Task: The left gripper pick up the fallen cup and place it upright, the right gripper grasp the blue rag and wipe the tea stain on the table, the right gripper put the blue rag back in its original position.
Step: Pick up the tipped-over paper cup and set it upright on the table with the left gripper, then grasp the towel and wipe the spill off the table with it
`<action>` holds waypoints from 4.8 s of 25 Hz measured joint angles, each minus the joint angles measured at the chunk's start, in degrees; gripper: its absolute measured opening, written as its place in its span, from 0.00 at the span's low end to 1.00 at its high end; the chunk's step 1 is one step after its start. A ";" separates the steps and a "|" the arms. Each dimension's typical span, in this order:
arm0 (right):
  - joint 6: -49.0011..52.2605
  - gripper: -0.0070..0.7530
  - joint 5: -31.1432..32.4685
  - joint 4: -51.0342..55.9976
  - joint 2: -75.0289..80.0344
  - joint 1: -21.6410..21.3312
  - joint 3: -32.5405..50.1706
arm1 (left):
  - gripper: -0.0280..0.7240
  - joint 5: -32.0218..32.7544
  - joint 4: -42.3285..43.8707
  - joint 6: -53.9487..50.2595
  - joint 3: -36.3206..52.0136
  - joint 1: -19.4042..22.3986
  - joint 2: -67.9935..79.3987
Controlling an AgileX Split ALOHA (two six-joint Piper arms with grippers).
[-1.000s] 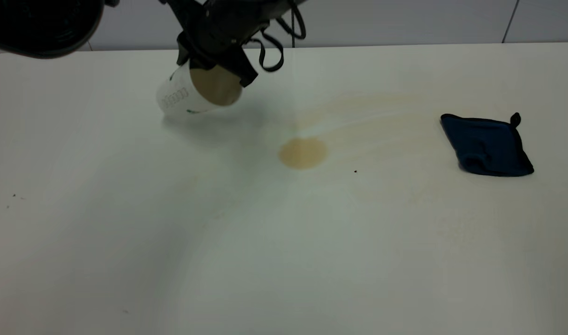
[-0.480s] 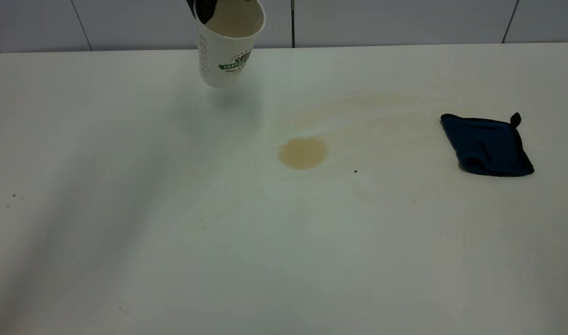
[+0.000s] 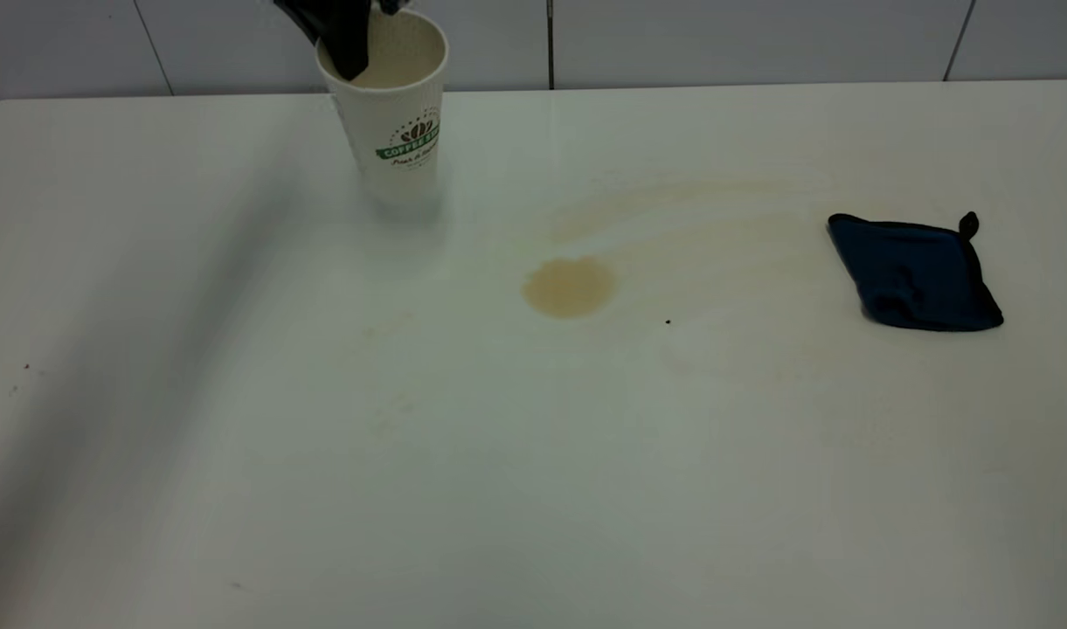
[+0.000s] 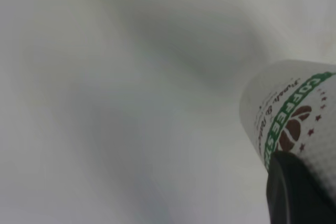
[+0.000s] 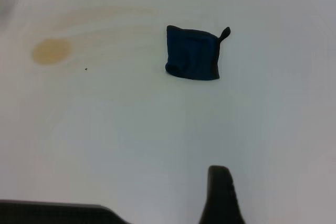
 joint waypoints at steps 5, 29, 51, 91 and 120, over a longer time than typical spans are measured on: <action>0.00 0.78 0.00 0.00 0.00 0.00 0.00 | 0.05 0.00 -1.26 1.80 0.00 0.58 2.48; 0.00 0.78 0.00 0.00 0.00 0.00 0.00 | 0.99 0.00 -0.12 0.61 -1.04 0.84 0.72; 0.00 0.78 0.00 0.00 0.00 0.00 0.00 | 0.93 0.00 6.75 -7.33 36.06 0.90 -56.48; 0.00 0.78 0.00 0.00 0.00 0.00 0.00 | 0.55 -2.79 8.39 -31.97 114.88 10.53 -128.44; 0.00 0.78 0.00 0.00 0.00 0.00 0.00 | 0.55 -2.47 8.34 -27.83 114.88 15.76 -152.25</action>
